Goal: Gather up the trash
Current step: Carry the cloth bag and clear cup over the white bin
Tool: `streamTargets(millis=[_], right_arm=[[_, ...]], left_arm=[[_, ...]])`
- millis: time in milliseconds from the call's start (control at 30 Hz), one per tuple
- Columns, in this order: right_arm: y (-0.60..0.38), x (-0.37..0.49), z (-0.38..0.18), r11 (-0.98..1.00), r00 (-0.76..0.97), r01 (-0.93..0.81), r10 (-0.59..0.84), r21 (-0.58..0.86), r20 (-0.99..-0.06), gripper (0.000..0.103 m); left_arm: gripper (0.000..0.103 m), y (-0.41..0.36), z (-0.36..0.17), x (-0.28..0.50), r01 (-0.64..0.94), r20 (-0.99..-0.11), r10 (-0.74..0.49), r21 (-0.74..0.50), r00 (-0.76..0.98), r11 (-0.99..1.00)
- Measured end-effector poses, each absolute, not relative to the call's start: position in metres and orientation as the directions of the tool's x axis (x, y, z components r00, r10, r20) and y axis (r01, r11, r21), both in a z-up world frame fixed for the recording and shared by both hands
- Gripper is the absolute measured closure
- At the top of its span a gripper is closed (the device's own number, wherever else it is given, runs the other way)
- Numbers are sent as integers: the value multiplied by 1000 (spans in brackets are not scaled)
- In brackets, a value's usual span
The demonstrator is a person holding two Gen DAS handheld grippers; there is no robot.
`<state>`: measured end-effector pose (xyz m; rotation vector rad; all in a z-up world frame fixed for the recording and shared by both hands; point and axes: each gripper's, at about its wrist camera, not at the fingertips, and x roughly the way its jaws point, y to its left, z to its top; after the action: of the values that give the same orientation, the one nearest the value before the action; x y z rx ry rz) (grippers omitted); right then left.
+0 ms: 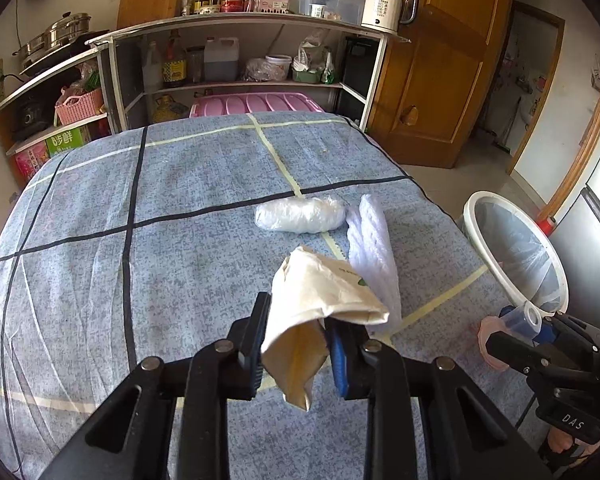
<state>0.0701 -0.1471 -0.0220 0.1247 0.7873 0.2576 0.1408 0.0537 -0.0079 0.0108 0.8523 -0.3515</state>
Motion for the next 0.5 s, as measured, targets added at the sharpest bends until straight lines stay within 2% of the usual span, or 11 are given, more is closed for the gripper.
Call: streamTargets(millis=[500], right_arm=[[-175,59,-5,964,723,-155,259,215,-641,63]], left_arm=[[80,41,14,119,307,-687,-313,-137,656,942]])
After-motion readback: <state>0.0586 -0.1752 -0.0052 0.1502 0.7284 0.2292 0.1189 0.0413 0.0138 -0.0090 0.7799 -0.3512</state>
